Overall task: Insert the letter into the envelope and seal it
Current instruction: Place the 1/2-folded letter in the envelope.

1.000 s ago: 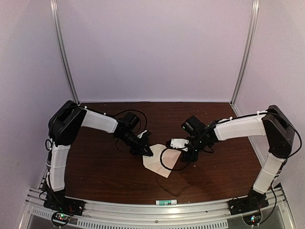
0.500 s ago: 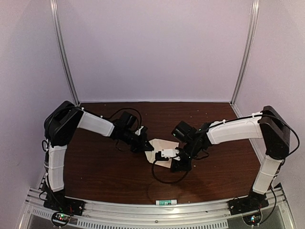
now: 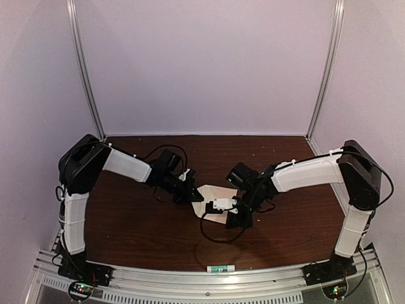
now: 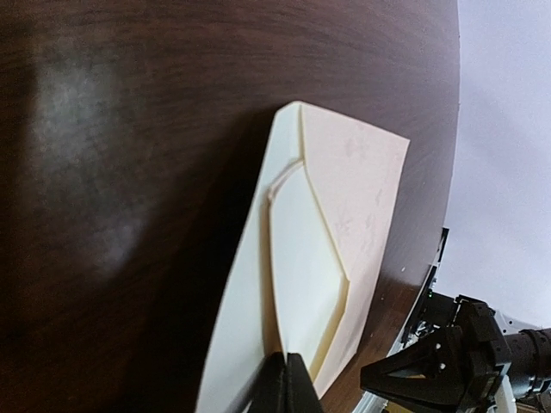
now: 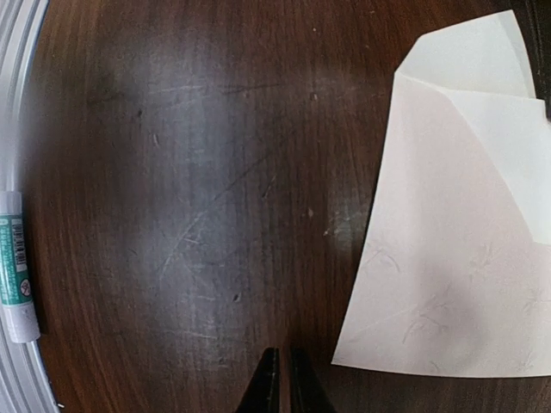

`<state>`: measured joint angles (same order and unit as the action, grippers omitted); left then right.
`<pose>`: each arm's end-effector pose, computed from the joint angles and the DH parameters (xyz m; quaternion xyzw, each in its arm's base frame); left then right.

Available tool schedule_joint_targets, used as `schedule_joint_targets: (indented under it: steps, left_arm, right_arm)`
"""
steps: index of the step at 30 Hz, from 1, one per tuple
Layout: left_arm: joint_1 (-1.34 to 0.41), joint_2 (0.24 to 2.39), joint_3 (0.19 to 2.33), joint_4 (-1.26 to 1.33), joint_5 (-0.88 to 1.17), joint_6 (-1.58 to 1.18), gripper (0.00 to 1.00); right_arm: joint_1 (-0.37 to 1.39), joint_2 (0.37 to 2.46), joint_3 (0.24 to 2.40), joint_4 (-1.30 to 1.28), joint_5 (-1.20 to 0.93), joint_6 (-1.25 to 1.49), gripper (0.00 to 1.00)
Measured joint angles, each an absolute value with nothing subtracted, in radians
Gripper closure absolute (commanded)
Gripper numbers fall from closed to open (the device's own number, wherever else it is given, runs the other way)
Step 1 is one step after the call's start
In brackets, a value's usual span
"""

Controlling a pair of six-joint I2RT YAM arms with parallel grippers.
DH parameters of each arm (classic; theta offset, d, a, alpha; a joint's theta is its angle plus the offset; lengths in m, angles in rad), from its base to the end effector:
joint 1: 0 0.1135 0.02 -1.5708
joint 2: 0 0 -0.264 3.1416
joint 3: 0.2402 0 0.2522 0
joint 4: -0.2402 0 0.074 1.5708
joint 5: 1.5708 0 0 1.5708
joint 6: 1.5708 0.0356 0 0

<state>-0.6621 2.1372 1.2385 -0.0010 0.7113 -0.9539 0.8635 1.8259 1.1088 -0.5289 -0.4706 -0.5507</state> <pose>0.3201 -0.2789 0.1029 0.0152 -0.8924 0.4503 0.0244 0.2115 0.2723 0.1530 -0.6521 0.7051 0.2517 0.1195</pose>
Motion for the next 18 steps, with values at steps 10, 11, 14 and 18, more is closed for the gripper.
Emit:
schedule_joint_targets:
  steps: [10, 11, 14, 18]
  left_arm:
    - [-0.662, 2.137, 1.230, -0.002, 0.712, -0.942, 1.00]
    - [-0.662, 2.137, 1.230, -0.002, 0.712, -0.941, 1.00]
    - [-0.661, 2.137, 1.231, -0.005, 0.711, -0.931, 1.00]
    - [-0.659, 2.137, 1.245, -0.049, 0.711, -0.898, 1.00]
  right_arm:
    - [0.852, 1.869, 1.136, -0.513, -0.432, -0.543, 0.92]
    - [0.852, 1.874, 1.141, -0.513, -0.431, -0.542, 0.92]
    - [0.851, 1.886, 1.156, -0.523, -0.432, -0.542, 0.92]
    - [0.845, 1.891, 1.161, -0.528, -0.434, -0.542, 0.92]
